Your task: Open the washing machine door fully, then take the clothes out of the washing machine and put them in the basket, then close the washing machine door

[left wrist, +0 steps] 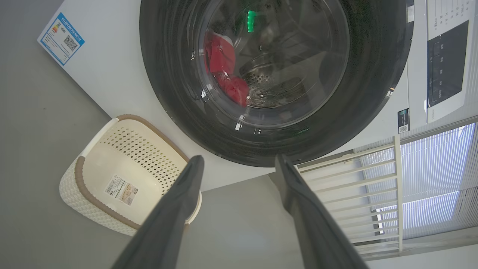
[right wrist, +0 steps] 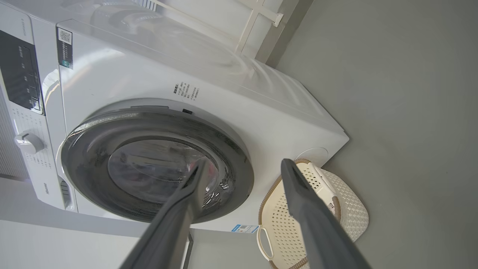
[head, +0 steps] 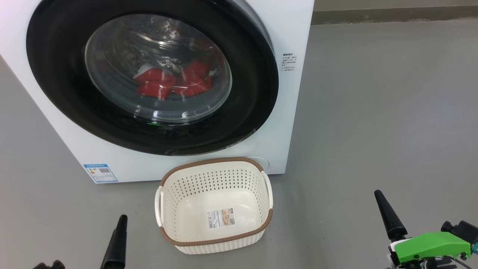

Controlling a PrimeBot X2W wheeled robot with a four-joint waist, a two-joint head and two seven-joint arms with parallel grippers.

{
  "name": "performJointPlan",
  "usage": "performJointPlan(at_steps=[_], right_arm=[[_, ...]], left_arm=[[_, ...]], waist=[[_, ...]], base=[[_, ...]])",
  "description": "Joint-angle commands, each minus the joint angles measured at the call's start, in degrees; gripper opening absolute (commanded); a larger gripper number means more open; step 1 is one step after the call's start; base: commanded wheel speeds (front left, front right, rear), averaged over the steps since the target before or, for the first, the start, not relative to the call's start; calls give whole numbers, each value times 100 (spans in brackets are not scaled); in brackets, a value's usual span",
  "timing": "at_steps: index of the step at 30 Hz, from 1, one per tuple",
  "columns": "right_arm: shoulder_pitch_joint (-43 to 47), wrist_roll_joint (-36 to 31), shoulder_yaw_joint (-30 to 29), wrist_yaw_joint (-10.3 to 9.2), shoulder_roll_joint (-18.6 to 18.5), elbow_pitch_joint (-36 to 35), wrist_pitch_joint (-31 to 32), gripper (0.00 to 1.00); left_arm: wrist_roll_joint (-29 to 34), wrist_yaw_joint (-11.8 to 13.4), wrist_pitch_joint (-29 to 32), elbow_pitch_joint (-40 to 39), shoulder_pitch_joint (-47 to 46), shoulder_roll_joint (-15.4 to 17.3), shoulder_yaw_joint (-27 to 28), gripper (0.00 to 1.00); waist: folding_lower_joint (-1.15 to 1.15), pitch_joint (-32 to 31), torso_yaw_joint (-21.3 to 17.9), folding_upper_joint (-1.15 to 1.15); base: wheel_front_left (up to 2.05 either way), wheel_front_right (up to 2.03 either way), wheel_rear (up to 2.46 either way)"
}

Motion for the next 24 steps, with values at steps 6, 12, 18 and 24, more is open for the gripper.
performJointPlan(at_steps=[6, 12, 18, 24], right_arm=[[-108, -516, 132, 20, -140, -134, -175, 100], [-110, -990, 233, 23, -204, -118, -278, 100], [-110, -1449, 325, 25, -248, -109, -382, 100], [-101, -1838, 402, 28, -274, -117, -485, 100]], left_arm=[[705, 84, -157, -292, -35, 100, 0, 100], [1226, 164, -258, -378, 4, 106, -63, 100], [1728, 231, -360, -469, 39, 112, -113, 100], [2215, 274, -463, -545, 85, 118, -159, 100]], waist=[[-1, -4, -8, 0], [-1, -4, -10, 0], [-1, 0, -14, 0], [-1, -4, -23, 0]], base=[[0, 0, 0], [0, 0, 0], [0, 0, 0], [0, 0, 0]])
